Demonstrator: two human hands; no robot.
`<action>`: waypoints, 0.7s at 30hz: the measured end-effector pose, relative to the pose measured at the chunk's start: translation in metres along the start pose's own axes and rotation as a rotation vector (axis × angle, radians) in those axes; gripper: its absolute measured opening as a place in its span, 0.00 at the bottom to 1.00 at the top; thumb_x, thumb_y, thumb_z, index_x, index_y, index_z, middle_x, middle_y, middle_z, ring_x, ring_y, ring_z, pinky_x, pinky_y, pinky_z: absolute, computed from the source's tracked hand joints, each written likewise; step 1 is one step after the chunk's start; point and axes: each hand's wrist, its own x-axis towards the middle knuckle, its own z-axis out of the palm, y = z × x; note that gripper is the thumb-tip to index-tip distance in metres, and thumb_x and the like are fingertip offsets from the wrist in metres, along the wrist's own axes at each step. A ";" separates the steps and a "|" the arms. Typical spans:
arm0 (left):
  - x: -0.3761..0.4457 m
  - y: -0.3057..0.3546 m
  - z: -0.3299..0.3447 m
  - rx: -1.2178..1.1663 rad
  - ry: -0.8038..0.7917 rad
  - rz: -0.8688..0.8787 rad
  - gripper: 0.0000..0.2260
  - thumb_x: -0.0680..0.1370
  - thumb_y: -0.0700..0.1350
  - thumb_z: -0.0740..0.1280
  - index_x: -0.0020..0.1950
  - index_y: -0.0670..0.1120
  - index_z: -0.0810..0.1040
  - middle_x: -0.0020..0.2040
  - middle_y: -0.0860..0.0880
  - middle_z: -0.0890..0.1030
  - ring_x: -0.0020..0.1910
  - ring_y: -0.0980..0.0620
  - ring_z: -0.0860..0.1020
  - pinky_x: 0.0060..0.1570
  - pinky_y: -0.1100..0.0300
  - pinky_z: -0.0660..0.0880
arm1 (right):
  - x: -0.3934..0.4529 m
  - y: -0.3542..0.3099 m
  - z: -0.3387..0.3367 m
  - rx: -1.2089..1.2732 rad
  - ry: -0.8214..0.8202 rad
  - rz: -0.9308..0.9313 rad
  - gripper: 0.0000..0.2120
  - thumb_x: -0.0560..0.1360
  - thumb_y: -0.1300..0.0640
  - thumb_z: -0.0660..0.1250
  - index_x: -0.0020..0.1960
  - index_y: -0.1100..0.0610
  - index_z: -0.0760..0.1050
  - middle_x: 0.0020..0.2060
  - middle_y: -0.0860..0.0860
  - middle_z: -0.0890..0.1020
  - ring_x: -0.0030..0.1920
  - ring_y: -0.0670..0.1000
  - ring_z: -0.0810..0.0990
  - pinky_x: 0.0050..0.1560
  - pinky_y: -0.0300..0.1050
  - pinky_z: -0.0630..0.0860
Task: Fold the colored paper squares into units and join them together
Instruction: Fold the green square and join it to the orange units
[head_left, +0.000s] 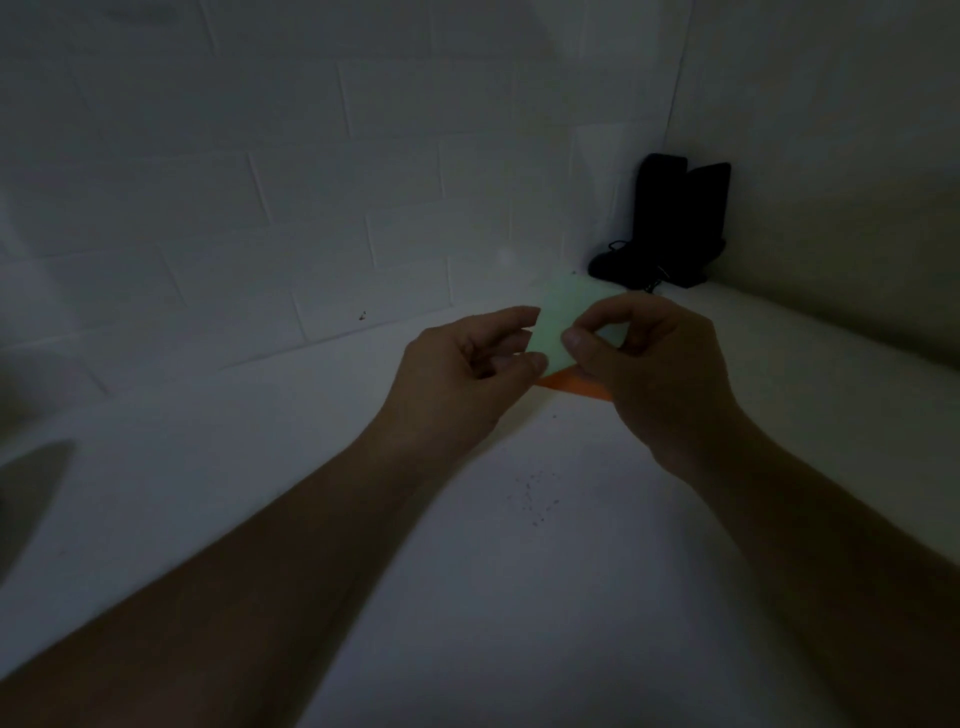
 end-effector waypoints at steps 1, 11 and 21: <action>-0.001 0.000 0.000 0.024 -0.001 0.005 0.15 0.77 0.40 0.75 0.63 0.52 0.84 0.50 0.51 0.88 0.49 0.52 0.86 0.55 0.55 0.81 | 0.000 0.001 0.000 -0.021 0.013 -0.002 0.04 0.73 0.63 0.75 0.43 0.55 0.82 0.27 0.40 0.79 0.30 0.41 0.78 0.37 0.45 0.80; 0.004 0.002 0.002 -0.143 0.109 -0.119 0.08 0.77 0.40 0.75 0.55 0.42 0.86 0.46 0.42 0.88 0.49 0.37 0.86 0.55 0.37 0.82 | -0.001 -0.004 0.000 0.074 -0.020 0.034 0.22 0.71 0.65 0.77 0.61 0.54 0.73 0.43 0.46 0.85 0.42 0.47 0.87 0.36 0.46 0.84; 0.012 0.002 -0.001 -0.371 0.174 -0.234 0.11 0.77 0.35 0.74 0.59 0.37 0.83 0.51 0.39 0.87 0.52 0.40 0.86 0.56 0.49 0.83 | 0.005 -0.007 -0.004 0.505 -0.130 0.289 0.13 0.77 0.70 0.66 0.59 0.59 0.77 0.42 0.58 0.86 0.40 0.53 0.85 0.43 0.47 0.82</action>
